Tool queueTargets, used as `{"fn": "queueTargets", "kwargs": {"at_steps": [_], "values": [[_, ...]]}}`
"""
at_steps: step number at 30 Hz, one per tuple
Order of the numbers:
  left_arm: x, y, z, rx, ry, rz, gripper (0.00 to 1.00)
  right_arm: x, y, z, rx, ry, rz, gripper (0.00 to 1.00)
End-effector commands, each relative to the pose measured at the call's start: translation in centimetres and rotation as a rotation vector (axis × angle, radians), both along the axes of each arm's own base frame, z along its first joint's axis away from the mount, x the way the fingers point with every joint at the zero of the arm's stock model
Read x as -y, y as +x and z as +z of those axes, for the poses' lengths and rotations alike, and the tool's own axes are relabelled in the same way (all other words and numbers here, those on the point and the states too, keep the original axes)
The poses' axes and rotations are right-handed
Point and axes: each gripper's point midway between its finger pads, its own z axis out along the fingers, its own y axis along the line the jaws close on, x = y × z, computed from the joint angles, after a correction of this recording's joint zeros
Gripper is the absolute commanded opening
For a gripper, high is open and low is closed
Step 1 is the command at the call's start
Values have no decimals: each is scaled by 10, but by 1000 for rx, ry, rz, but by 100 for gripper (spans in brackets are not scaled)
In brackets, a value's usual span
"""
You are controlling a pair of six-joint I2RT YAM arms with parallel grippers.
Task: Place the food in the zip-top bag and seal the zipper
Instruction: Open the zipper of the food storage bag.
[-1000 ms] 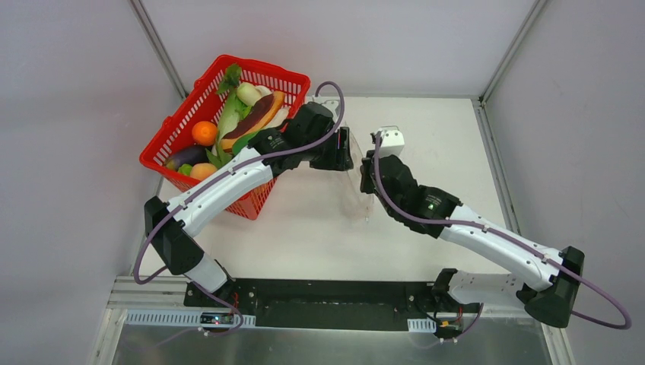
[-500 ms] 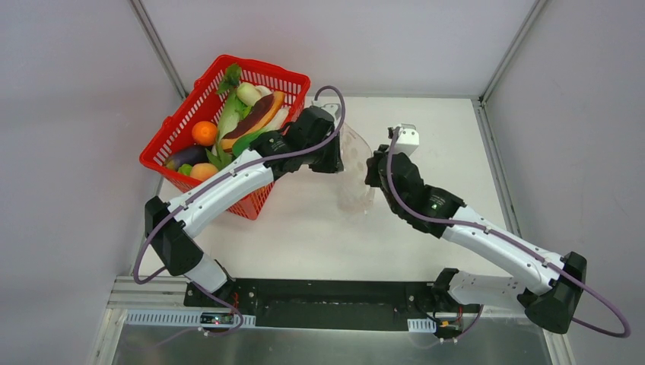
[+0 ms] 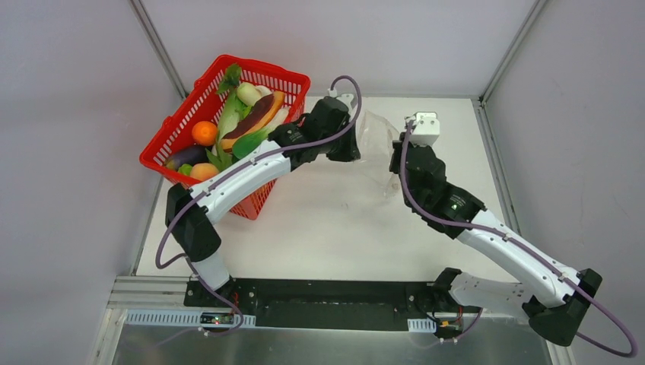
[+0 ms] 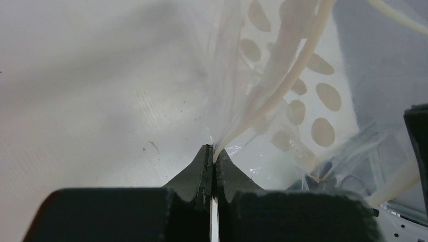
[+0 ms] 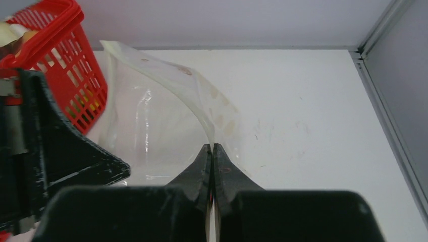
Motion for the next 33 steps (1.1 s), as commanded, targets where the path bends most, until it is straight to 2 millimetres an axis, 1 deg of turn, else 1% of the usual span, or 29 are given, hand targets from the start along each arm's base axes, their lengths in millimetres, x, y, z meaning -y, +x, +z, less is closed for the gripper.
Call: {"fn": "queueTargets", "kwargs": {"at_steps": [1,2,3,4,6,7,10,13,14,15,17,18,20,23,24,27,30,31,33], "values": [[-19,7,-34,-60,57,72,0,-39,1,-27,-111,-28,176,0],[-27,7,-48,-83,69,96,0,-56,-2,-45,-173,-7,232,0],[-38,8,-62,-108,80,125,0,-67,-3,-61,-223,16,263,0],[-49,7,-71,-132,79,151,0,-77,-4,-74,-265,45,277,0],[-65,6,-84,-154,75,178,0,-92,-3,-91,-312,101,286,0],[-72,5,-86,-154,86,186,0,-98,-2,-95,-325,121,297,0],[-84,-1,-86,-147,129,182,1,-112,1,-100,-343,184,334,0],[-86,-5,-88,-161,138,178,3,-118,6,-102,-374,275,354,0],[-85,-6,-89,-168,135,175,5,-118,7,-103,-389,305,357,0],[-84,-6,-87,-171,128,170,9,-116,9,-103,-398,331,352,0],[-83,-8,-81,-167,111,165,13,-111,13,-103,-404,376,340,0],[-82,-9,-75,-156,95,160,18,-110,14,-102,-407,396,341,0],[-81,-9,-61,-123,68,147,38,-106,14,-100,-408,430,345,0],[-82,-10,-41,-75,40,130,57,-105,12,-99,-409,449,352,0],[-82,-11,-37,-69,36,122,62,-104,12,-100,-415,454,353,0],[-83,-17,-28,-68,40,97,68,-105,10,-103,-424,478,351,0],[-90,-22,-19,-35,35,97,74,-106,10,-107,-430,501,349,0],[-95,-23,-14,-12,31,102,75,-107,10,-108,-433,507,354,0],[-110,-27,-3,39,47,133,79,-108,10,-106,-437,518,364,0]]}}
